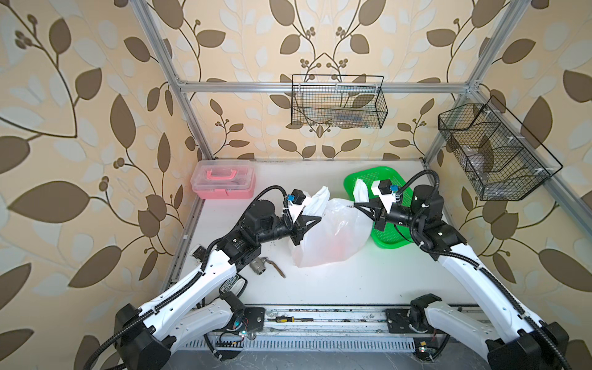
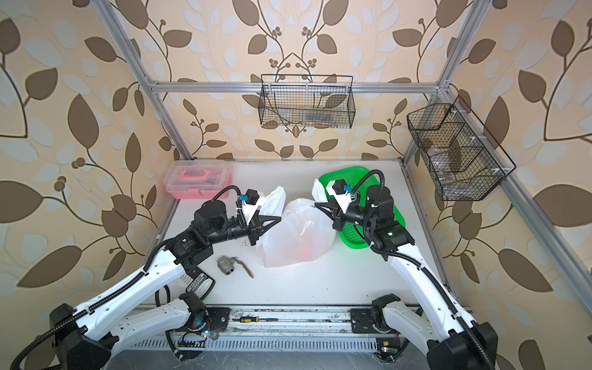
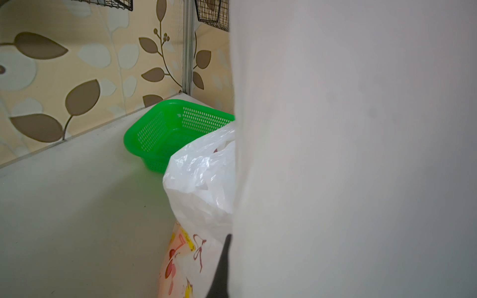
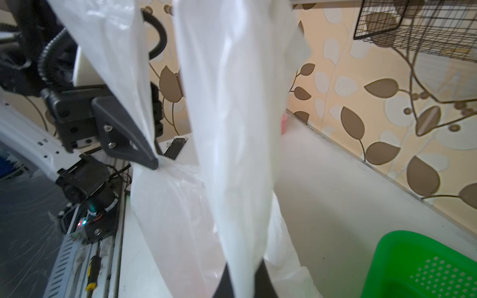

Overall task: Place the oranges into plastic bags & tie knots
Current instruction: Tie the plastic bag at the center of the board.

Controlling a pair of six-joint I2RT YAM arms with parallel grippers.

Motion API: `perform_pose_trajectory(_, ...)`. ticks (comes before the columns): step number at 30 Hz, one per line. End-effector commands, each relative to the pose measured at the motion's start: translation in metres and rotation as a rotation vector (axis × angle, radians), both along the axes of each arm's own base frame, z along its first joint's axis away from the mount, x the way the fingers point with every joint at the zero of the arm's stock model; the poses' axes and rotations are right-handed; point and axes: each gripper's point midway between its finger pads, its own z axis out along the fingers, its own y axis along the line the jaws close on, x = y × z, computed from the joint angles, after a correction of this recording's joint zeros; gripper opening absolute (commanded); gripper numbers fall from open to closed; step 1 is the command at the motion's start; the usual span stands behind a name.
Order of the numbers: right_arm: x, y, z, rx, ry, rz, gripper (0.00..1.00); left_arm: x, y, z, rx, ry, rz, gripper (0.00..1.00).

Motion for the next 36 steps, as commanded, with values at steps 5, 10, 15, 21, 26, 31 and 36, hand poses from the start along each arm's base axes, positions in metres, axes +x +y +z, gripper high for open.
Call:
perform_pose_trajectory(5,-0.066,0.027,-0.022,-0.121,0.006,0.284,0.0,-0.007,-0.004,-0.021,0.239,0.062,-0.13,0.0)
perform_pose_trajectory(10,-0.079,0.047,-0.037,-0.216,0.05,0.387,0.0,-0.006,-0.012,-0.025,0.306,0.058,-0.205,0.0)
perform_pose_trajectory(15,-0.077,0.055,-0.046,-0.253,0.047,0.427,0.0,-0.011,-0.02,-0.019,0.299,0.035,-0.289,0.0)
perform_pose_trajectory(21,-0.066,0.064,-0.047,-0.273,0.022,0.453,0.03,-0.015,-0.024,-0.021,0.306,0.009,-0.352,0.0)
perform_pose_trajectory(26,-0.06,0.067,-0.042,-0.274,-0.011,0.459,0.16,-0.019,-0.029,-0.017,0.281,0.003,-0.401,0.0)
perform_pose_trajectory(31,-0.053,0.061,-0.035,-0.244,-0.028,0.439,0.36,-0.017,-0.034,-0.019,0.275,0.018,-0.42,0.0)
perform_pose_trajectory(36,-0.053,0.053,-0.027,-0.214,-0.064,0.405,0.43,-0.018,-0.038,-0.017,0.266,0.03,-0.449,0.0)
